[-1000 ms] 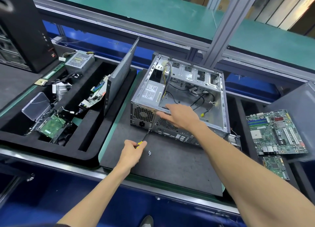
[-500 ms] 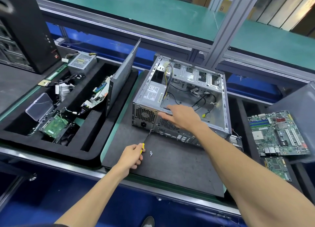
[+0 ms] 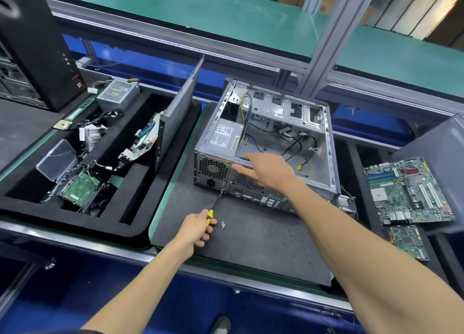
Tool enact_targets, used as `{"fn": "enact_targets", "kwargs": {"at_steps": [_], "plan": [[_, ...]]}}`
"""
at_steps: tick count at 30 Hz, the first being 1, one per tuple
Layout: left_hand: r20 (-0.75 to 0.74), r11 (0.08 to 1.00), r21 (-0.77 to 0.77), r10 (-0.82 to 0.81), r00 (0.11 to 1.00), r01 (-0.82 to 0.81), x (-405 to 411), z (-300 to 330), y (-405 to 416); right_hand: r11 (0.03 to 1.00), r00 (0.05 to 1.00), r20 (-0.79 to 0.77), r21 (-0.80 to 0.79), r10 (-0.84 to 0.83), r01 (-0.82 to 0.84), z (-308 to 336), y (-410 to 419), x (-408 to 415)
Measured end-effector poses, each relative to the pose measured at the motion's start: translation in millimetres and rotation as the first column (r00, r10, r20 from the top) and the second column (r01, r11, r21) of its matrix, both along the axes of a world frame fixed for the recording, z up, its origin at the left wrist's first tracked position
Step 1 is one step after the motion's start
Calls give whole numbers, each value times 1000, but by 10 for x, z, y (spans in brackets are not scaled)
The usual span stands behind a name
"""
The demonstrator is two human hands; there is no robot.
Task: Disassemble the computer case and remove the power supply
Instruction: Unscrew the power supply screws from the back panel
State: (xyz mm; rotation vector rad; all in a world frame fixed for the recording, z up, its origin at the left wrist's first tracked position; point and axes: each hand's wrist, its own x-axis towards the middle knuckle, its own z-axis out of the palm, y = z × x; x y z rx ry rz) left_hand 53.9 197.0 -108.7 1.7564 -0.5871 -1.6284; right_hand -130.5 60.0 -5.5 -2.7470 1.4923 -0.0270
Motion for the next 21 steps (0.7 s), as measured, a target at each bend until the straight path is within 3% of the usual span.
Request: {"fn": "enact_targets", "kwargs": {"at_steps": [6,10,18,21], "plan": [[149,989,-148,36,988,-14,-3,-14,5,1000,1000,10,4,-28,28,0,6,2],[125,986,-156,85,988,-65,7,-11,-8,999,999,6,5,-38,37,7,13,7],[8,999,-11,30,1000,-30,-44,80,-45,999,999,9,28,-46,46,11,14,13],[-190,993,90,93,977,-77,-54,146,-48,999,999,9,14,-43,42,2,14,11]]}}
